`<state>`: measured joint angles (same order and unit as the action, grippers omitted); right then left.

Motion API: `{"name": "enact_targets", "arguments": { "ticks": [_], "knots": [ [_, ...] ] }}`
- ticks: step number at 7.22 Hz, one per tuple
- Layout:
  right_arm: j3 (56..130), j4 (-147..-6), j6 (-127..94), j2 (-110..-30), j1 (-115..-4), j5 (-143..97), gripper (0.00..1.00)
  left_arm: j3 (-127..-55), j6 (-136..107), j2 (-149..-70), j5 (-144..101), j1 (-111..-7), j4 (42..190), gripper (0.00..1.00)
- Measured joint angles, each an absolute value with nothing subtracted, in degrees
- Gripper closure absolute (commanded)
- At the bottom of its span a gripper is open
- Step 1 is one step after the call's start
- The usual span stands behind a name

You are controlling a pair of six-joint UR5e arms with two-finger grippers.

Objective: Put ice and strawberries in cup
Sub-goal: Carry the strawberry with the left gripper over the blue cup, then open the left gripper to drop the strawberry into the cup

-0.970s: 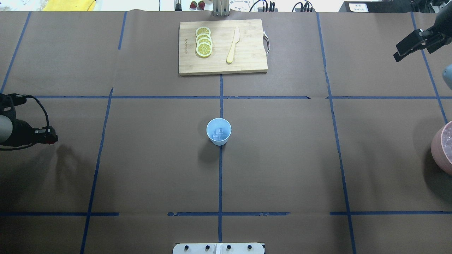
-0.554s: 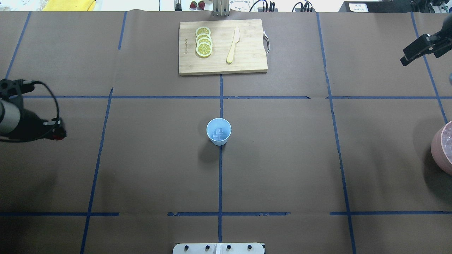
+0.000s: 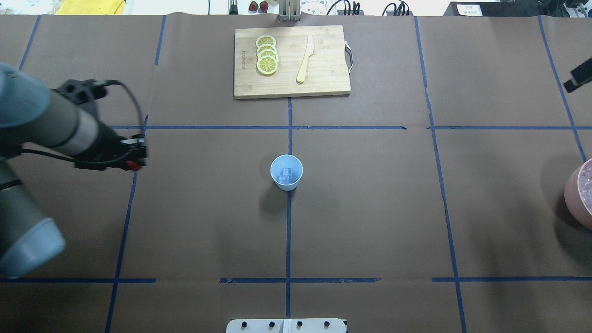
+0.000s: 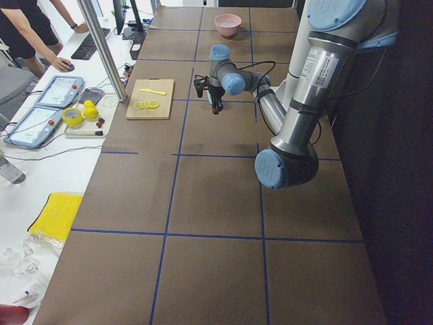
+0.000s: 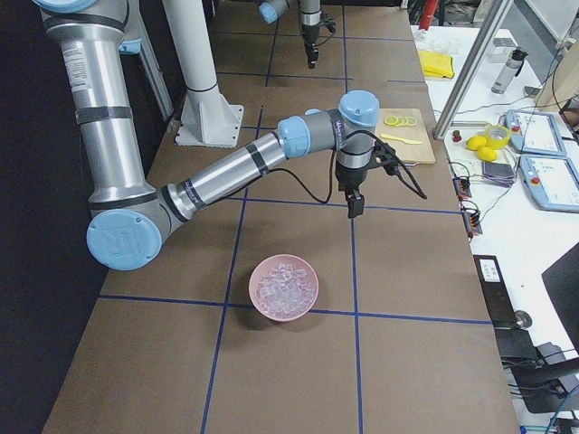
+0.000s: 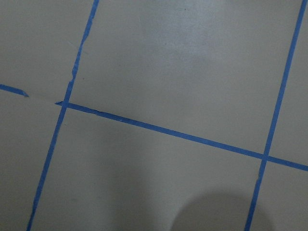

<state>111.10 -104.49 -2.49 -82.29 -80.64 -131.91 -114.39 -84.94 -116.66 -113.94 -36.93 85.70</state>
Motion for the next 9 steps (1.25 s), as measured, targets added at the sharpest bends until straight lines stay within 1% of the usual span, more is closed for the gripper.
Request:
{"name": "enact_targets", "arguments": {
  "ticks": [2, 4, 6, 7, 9],
  "knots": [
    [106.09, -93.26, -1.94, -87.26, -83.26, -132.8, 0.0, -108.51, -90.48, -125.74, -113.82, -33.46, 85.04, 0.96],
    [101.51, -85.66, -1.77, -89.77, -85.1, -135.67, 0.0, -103.13, -92.47, -131.56, -113.62, -31.84, 85.26, 0.96],
    [100.57, -84.35, -1.75, -90.42, -85.55, -136.48, 0.0, -96.33, -93.69, -136.67, -112.0, -30.4, 87.64, 0.96],
    [100.5, -84.25, -1.76, -90.59, -85.57, -136.55, 0.0, -93.67, -93.84, -138.03, -111.52, -30.12, 89.26, 0.96],
    [100.46, -84.2, -1.76, -90.68, -85.6, -136.56, 0.0, -91.39, -93.68, -138.71, -111.22, -30.0, 90.47, 0.96]
  ]
}}
